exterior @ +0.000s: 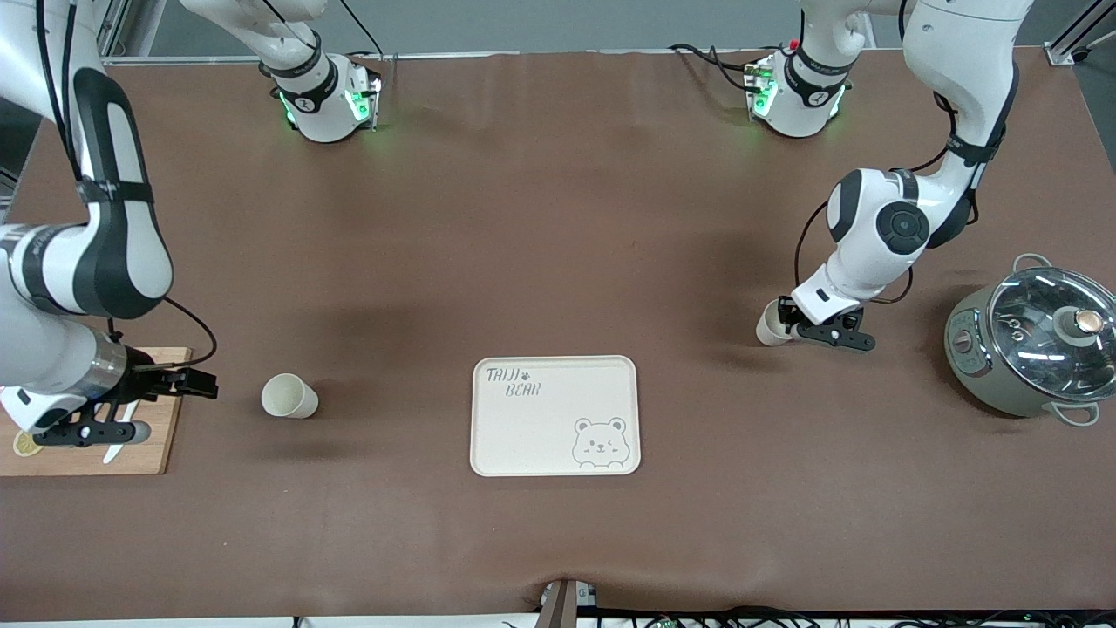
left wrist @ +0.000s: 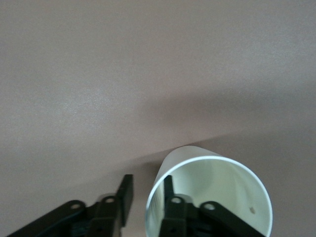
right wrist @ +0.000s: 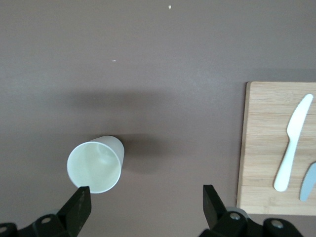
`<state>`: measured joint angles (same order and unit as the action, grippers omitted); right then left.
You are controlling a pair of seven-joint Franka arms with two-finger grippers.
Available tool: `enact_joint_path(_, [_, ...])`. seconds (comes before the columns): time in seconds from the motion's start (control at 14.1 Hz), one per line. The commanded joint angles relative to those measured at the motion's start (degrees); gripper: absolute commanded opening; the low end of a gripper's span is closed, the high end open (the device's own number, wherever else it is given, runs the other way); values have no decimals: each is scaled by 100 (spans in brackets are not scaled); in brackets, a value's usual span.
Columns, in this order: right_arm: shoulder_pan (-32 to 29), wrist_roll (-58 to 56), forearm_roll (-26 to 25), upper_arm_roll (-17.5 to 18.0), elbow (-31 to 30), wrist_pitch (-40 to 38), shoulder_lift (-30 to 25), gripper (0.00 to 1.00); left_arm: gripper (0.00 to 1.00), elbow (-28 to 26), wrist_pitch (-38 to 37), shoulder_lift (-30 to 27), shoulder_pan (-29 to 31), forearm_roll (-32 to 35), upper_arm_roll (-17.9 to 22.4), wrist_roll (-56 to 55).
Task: Place white IKEA cup upright on tray with both arms
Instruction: 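Close the left gripper on the cup rim while the right gripper reaches the other cup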
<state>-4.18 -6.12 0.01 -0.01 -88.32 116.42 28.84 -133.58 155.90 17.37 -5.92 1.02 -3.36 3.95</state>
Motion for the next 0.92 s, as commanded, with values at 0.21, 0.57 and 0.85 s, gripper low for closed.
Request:
enact_joint_path(0.21, [-4, -100, 104, 80, -668, 820, -10, 100, 0, 375, 38, 30, -111, 153, -24, -490])
enact_joint_path(0.57, [31, -91, 113, 107, -1081, 1172, -10, 100, 0, 2067, -2162, 29, -690, 127, -25, -1640])
enact_joint_path(0.85, [92, -83, 122, 116, -1144, 1269, 87, 100, 0, 4449, -3914, 1099, -1472, 144, -7, -3318])
